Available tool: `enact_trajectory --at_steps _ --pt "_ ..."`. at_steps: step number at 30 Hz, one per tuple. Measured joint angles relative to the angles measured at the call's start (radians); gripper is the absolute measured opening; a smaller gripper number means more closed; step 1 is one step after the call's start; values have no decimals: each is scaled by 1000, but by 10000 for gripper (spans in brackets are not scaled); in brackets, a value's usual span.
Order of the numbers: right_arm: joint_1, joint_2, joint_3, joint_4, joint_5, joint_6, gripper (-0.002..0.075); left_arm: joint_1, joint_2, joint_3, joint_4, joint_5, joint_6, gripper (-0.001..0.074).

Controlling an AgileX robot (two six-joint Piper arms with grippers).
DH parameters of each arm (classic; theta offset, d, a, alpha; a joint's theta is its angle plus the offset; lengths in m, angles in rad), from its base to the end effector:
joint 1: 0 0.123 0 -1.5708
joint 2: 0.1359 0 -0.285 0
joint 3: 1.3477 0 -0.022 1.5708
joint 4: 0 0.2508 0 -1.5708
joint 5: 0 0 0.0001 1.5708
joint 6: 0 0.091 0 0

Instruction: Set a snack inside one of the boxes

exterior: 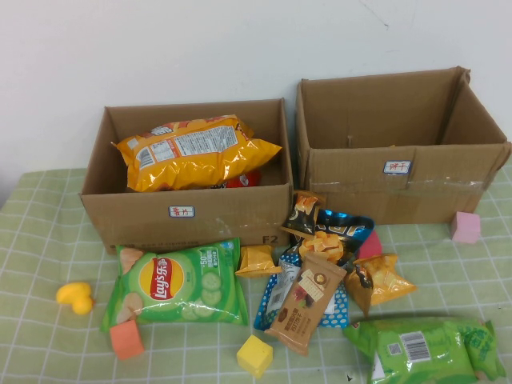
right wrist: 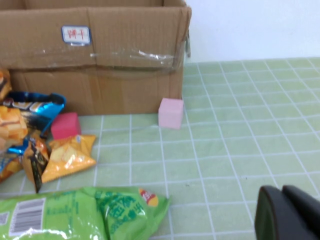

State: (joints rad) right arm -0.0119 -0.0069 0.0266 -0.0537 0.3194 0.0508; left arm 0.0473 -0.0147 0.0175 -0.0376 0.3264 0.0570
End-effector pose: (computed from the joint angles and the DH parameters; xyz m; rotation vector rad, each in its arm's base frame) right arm 0.0542 -0.0022 0.1758 0.0226 1.8222 -0.0239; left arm 0.0535 0.0014 0.1786 -0.0149 1.8127 0.0378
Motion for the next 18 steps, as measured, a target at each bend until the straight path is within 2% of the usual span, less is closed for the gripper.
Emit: enact_trajectory --at_steps 18 --pt "0 0 -4 -6 24 0 -2 0 0 0 0 0 0 -3"
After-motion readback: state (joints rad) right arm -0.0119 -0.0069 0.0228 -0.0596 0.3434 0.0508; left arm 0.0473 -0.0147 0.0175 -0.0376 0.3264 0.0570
